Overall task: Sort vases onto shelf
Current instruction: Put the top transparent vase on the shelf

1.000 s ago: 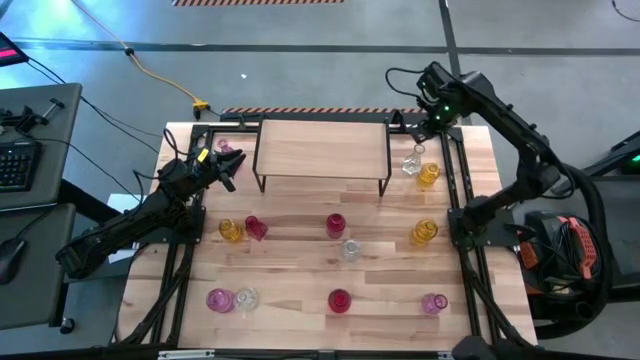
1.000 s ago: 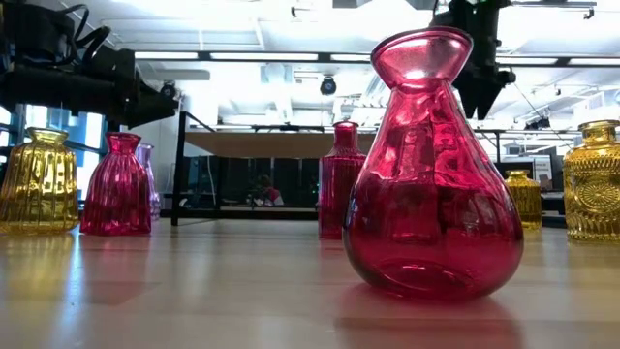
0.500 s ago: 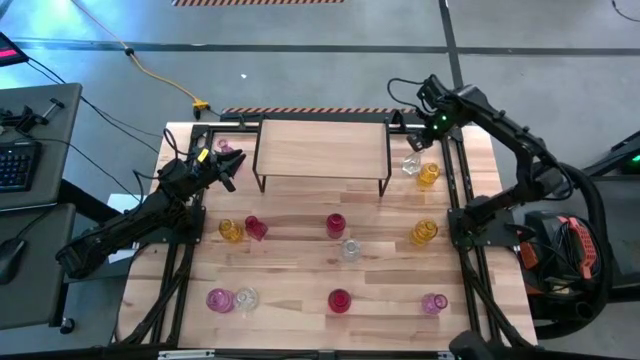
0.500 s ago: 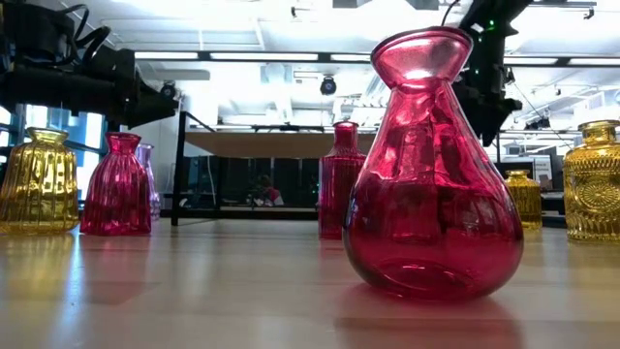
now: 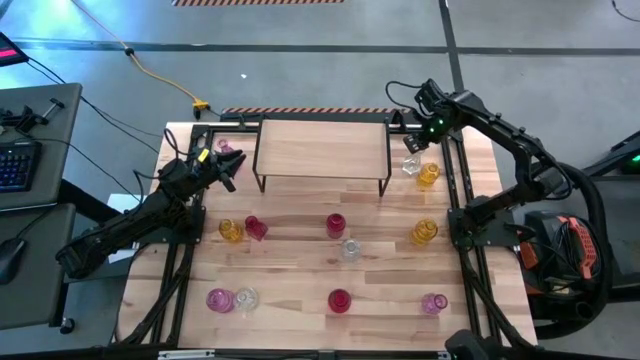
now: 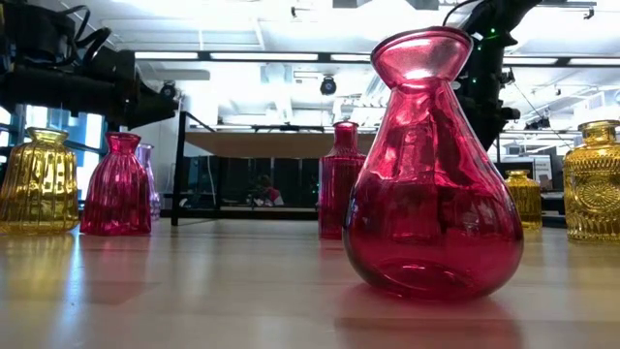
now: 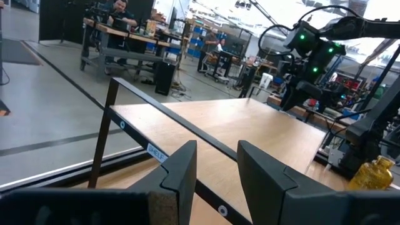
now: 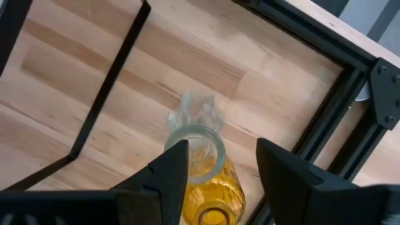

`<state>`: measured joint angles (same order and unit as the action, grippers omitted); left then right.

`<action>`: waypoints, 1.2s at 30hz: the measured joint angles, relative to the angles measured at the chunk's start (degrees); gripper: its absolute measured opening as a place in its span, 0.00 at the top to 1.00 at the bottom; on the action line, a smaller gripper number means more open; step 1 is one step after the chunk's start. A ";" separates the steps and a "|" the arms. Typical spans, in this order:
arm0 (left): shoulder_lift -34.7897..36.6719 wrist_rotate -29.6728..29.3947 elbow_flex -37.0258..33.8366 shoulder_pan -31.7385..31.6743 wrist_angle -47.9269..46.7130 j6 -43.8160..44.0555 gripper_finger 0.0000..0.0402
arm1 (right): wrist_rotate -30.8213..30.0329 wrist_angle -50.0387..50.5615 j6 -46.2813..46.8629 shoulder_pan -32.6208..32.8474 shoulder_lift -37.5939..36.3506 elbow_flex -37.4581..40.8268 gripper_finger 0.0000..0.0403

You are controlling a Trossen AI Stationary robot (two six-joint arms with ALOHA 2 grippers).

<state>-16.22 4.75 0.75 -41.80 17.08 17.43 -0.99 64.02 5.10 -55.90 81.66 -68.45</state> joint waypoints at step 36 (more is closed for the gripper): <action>0.00 0.00 -0.02 0.00 -2.49 0.49 0.73 | -2.54 0.61 6.61 0.04 0.11 -0.04 0.58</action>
<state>-16.22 4.75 0.74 -41.80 14.59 17.92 -3.54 64.63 11.71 -55.86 81.77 -68.49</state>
